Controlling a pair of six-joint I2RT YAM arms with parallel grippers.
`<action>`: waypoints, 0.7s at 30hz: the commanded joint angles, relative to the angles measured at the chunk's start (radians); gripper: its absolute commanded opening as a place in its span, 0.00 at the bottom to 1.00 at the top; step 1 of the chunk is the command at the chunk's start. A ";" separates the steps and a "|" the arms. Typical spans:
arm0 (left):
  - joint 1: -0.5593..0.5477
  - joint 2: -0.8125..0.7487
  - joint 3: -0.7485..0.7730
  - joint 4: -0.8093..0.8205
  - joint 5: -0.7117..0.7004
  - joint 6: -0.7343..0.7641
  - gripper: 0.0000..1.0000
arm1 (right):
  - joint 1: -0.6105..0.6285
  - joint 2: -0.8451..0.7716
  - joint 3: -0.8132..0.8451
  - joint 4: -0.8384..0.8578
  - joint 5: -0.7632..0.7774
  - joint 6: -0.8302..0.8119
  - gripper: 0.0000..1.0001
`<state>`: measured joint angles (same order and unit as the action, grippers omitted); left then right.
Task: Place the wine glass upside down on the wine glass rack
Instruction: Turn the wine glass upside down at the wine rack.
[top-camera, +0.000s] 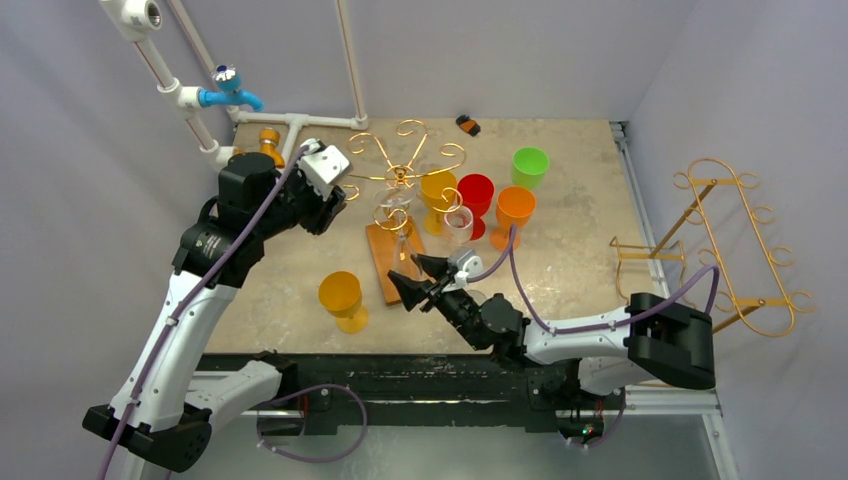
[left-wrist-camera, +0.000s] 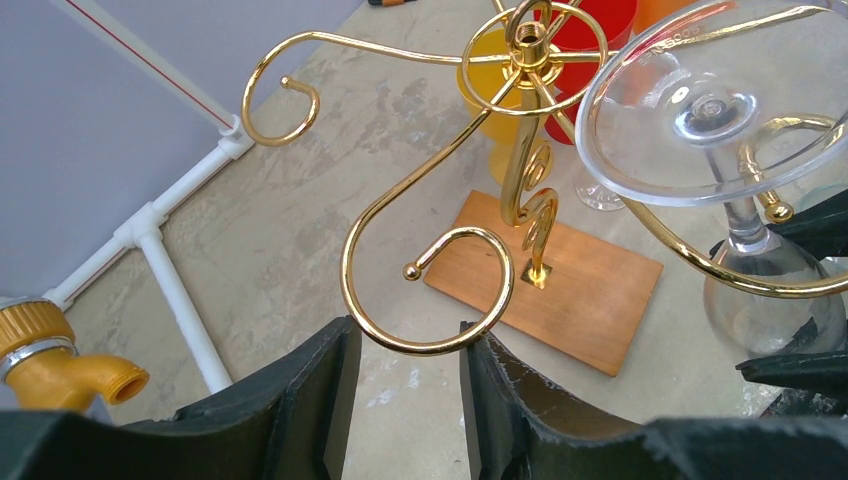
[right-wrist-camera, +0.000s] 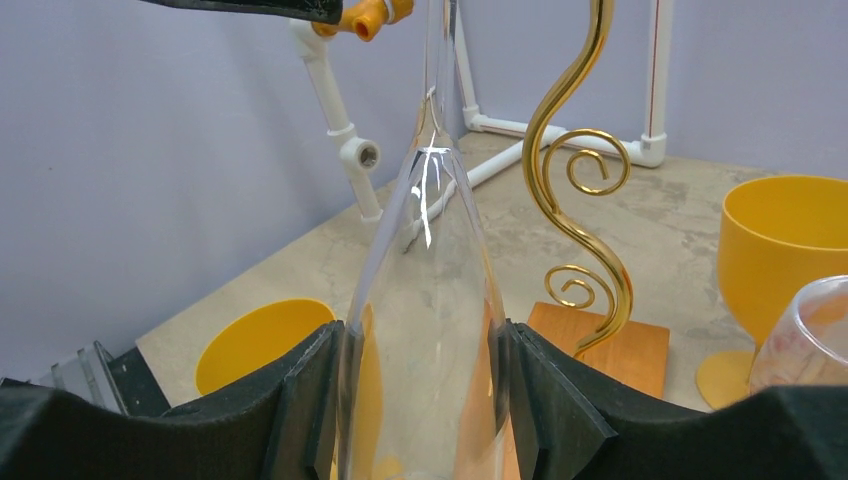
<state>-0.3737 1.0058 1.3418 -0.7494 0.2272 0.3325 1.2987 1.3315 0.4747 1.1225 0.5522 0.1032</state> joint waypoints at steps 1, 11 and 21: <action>-0.001 -0.015 -0.001 0.000 -0.055 -0.033 0.44 | 0.010 -0.007 0.005 0.147 0.029 -0.038 0.00; -0.001 -0.015 -0.004 0.001 -0.052 -0.035 0.43 | 0.014 0.062 0.069 0.147 0.021 -0.251 0.00; -0.001 -0.005 -0.002 0.001 -0.067 -0.026 0.43 | 0.014 0.175 0.015 0.489 -0.019 -0.299 0.00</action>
<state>-0.3737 1.0054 1.3418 -0.7498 0.2230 0.3325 1.3087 1.4681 0.5018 1.3231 0.5541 -0.1383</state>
